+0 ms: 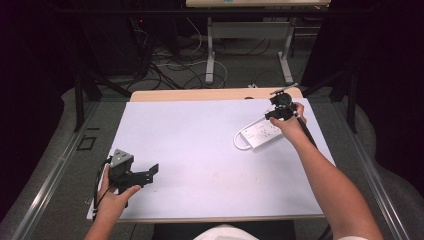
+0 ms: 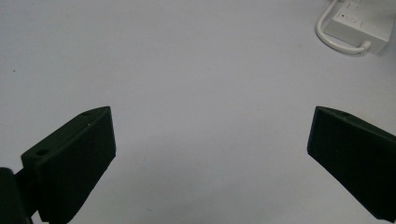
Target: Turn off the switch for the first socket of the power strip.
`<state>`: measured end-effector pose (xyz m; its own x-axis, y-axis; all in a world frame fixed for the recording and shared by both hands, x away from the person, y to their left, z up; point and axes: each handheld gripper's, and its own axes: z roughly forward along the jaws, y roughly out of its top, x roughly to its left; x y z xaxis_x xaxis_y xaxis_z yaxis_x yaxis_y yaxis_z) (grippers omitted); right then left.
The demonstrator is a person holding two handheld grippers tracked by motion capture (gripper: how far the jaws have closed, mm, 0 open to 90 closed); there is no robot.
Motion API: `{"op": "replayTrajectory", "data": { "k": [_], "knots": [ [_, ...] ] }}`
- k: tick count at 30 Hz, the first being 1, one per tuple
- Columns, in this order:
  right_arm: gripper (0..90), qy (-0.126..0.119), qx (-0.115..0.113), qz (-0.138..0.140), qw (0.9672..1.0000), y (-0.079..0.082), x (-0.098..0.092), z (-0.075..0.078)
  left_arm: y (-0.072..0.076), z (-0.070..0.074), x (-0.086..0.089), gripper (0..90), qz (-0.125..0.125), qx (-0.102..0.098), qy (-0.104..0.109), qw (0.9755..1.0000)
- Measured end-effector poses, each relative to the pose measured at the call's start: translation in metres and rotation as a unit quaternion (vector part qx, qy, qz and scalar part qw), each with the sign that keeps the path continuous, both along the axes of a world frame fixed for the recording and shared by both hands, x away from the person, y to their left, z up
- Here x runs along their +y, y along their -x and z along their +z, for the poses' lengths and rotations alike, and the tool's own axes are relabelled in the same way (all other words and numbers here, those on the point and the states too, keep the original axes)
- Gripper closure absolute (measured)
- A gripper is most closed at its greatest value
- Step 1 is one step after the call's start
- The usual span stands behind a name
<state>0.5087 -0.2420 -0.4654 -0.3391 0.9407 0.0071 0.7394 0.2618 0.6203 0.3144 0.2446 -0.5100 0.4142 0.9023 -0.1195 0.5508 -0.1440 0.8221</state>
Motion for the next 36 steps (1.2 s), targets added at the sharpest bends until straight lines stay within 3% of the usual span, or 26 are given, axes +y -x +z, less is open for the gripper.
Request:
{"op": "replayTrajectory", "data": {
  "k": [24,36],
  "knots": [
    [89.9,-0.001,0.011,-0.011,0.9999,-0.018,0.003,-0.021,0.0,-0.001,0.001,0.9,0.001,0.0,-0.001,1.0],
    [90.0,-0.007,0.027,-0.019,0.9994,-0.025,0.003,-0.031,0.0,-0.001,0.001,0.9,0.001,0.0,-0.002,1.0]
  ]
}}
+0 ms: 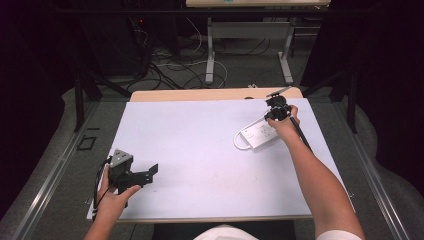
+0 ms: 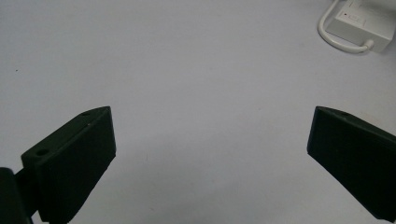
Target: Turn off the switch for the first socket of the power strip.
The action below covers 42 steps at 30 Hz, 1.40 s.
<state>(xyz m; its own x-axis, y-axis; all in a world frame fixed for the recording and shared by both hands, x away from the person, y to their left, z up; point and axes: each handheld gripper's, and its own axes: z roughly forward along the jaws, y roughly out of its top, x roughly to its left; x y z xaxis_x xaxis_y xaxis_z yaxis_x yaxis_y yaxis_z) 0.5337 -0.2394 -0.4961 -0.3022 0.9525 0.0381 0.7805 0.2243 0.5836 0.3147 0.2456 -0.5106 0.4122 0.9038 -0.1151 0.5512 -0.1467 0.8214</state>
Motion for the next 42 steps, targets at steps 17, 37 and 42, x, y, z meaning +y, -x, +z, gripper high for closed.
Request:
{"op": "replayTrajectory", "data": {
  "k": [17,37,42],
  "knots": [
    [90.0,-0.001,0.019,0.006,0.9998,-0.004,0.005,-0.011,0.0,0.0,0.0,0.9,0.0,0.0,0.0,1.0],
    [90.0,-0.012,0.027,0.009,0.9995,-0.006,0.009,-0.017,0.0,-0.001,0.001,0.9,0.0,0.0,0.0,1.0],
    [90.0,-0.009,0.024,0.012,0.9996,-0.006,0.01,-0.018,0.0,-0.001,0.001,0.9,-0.001,0.0,-0.002,1.0]
  ]
}}
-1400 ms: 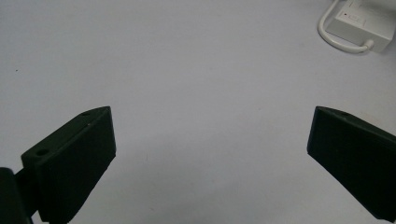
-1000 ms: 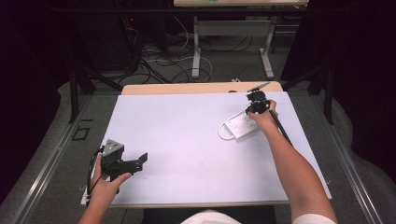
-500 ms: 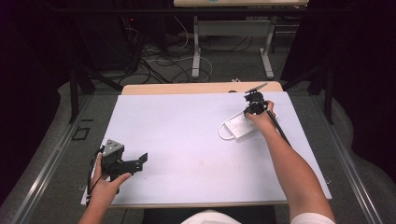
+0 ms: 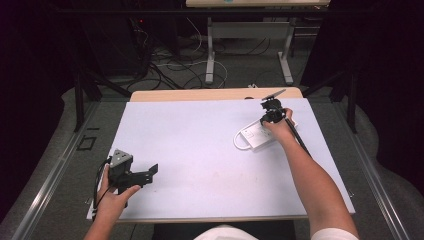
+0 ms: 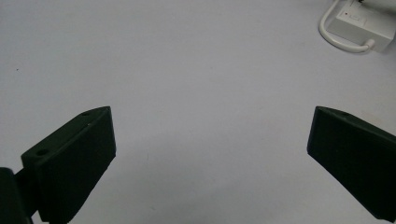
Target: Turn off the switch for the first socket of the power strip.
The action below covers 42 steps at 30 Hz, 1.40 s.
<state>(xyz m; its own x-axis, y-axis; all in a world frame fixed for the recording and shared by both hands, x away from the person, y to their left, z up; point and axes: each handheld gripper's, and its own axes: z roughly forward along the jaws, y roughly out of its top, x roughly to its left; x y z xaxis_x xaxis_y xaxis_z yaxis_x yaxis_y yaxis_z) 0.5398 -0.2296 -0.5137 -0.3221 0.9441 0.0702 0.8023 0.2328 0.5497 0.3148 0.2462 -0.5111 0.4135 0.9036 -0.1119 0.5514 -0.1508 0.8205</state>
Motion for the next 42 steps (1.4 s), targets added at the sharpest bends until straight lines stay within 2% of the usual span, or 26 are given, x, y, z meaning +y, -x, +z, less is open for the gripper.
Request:
{"op": "replayTrajectory", "data": {
  "k": [3,9,28,31,35,40,42],
  "knots": [
    [90.0,-0.006,0.001,-0.003,1.0,0.0,0.0003,-0.0003,0.0,0.0,0.0002,0.9,0.001,-0.001,0.001,1.0],
    [90.0,0.006,0.0,0.001,1.0,0.0001,0.0013,-0.0003,0.0,0.0,0.0003,0.9,-0.001,0.0,-0.002,1.0],
    [90.0,0.013,0.0,0.004,0.9999,-0.0001,0.0025,-0.0028,0.0001,-0.0002,-0.0001,0.9,0.0,0.0,-0.002,1.0],
    [90.0,0.007,-0.003,0.005,1.0,0.0002,0.0035,-0.003,0.0,0.0,0.0002,0.9,0.0,0.001,-0.001,1.0],
    [90.0,0.016,-0.008,0.01,0.9998,0.0007,0.0051,-0.0031,-0.0005,-0.0002,-0.0002,0.9,0.001,0.001,0.0,1.0],
    [90.0,0.004,-0.006,0.002,1.0,0.0003,0.0043,-0.0033,-0.0015,0.0,-0.0013,0.9,0.003,0.002,0.004,1.0],
    [90.0,0.014,-0.006,0.002,0.9999,0.0003,0.0038,-0.0025,-0.0023,-0.0001,-0.0014,0.9,0.004,0.002,0.005,1.0]
  ]
}}
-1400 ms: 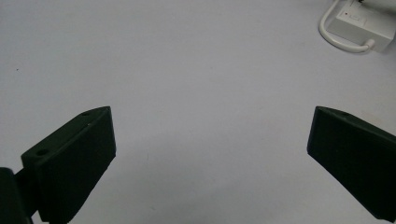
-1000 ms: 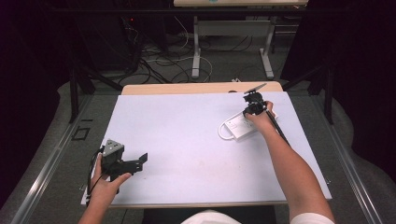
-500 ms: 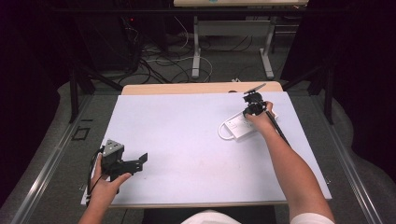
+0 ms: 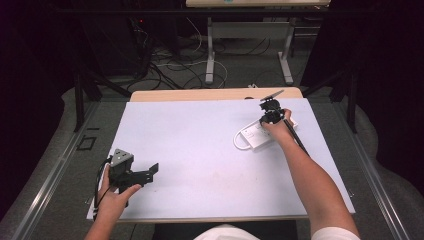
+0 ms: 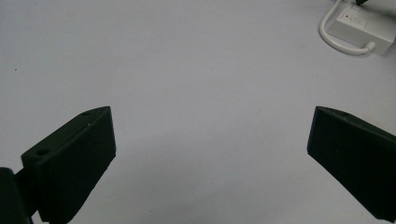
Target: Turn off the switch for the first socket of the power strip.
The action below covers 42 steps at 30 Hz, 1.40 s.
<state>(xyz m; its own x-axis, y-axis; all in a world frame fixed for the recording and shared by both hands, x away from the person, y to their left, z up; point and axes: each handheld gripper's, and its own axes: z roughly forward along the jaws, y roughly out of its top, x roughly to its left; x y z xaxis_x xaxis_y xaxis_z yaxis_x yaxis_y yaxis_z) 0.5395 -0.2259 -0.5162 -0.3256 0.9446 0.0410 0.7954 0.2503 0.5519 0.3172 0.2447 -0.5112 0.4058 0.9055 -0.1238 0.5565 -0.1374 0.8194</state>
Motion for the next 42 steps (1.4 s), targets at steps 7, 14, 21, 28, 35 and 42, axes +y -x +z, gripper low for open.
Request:
{"op": "replayTrajectory", "data": {
  "k": [7,14,21,28,35,42],
  "knots": [
    [89.1,-0.007,-0.006,-0.003,1.0,0.001,-0.003,0.004,-0.002,-0.001,0.0,0.9,0.0,0.001,0.002,1.0],
    [86.1,-0.006,-0.009,-0.003,0.9999,0.004,-0.002,0.009,-0.001,-0.001,0.0,0.9,-0.002,0.001,0.001,1.0],
    [83.5,-0.009,-0.012,-0.004,0.9999,0.006,-0.005,0.015,-0.002,0.0,-0.001,0.9,-0.006,-0.001,-0.005,1.0],
    [79.0,-0.011,-0.02,0.001,0.9997,0.011,-0.003,0.02,-0.002,-0.001,-0.001,0.9,-0.005,0.001,0.001,1.0],
    [73.0,-0.014,-0.026,0.011,0.9995,0.017,0.001,0.025,-0.002,-0.001,-0.001,0.9,-0.007,0.0,-0.002,1.0],
    [64.7,-0.027,-0.03,0.016,0.999,0.025,0.001,0.034,-0.002,-0.001,-0.001,0.9,-0.007,0.0,-0.003,1.0]
  ]
}}
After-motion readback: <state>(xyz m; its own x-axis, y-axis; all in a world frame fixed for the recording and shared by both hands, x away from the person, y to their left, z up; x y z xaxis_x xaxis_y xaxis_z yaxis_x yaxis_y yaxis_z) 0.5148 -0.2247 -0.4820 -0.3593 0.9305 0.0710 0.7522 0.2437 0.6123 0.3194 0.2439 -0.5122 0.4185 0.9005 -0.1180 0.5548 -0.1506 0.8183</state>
